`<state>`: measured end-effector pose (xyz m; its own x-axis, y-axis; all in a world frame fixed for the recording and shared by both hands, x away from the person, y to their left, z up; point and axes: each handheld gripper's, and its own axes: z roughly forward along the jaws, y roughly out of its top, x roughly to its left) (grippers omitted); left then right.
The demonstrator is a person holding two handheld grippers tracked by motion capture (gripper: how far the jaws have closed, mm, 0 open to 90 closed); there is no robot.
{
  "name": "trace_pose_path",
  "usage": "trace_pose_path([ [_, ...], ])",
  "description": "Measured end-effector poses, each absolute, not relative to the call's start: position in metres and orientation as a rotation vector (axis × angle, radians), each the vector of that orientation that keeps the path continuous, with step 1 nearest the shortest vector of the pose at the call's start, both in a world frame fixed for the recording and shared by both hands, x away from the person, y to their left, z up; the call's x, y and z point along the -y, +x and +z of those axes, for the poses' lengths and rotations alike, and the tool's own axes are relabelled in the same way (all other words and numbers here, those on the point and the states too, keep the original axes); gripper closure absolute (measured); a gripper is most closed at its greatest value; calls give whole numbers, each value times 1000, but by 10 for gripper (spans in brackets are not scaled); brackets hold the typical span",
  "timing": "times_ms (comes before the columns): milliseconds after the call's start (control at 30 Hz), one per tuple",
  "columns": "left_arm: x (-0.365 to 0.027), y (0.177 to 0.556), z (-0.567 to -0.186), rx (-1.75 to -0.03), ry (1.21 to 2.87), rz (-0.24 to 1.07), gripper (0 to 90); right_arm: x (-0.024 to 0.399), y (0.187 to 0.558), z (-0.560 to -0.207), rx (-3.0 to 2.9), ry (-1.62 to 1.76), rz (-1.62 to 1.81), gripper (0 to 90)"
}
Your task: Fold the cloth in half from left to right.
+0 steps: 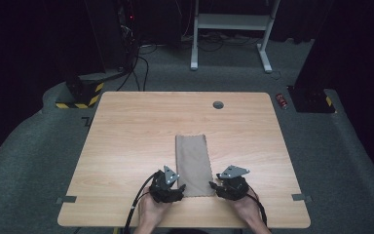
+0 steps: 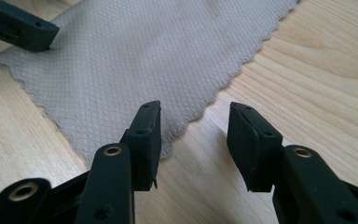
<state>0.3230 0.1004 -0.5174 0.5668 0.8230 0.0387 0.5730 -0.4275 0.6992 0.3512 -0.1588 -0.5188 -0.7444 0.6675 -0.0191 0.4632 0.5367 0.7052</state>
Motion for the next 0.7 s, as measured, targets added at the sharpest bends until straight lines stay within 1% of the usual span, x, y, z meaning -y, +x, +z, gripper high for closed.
trace_pose_path([
  [233,-103,321,-518,-1112,2151,504,336,166,351,-518,-2494,960,1017,536],
  [333,-104,318,-519,-1110,2138,518,341,169,353,-513,-2492,992,1085,544],
  [433,-106,318,-519,-1114,2139,512,342,166,354,-508,-2482,1000,1131,549],
  [600,-112,316,-520,-1139,2113,478,344,156,354,-509,-2512,966,1081,550],
  [700,-115,313,-522,-1126,2098,487,350,156,351,-508,-2532,951,1064,550],
])
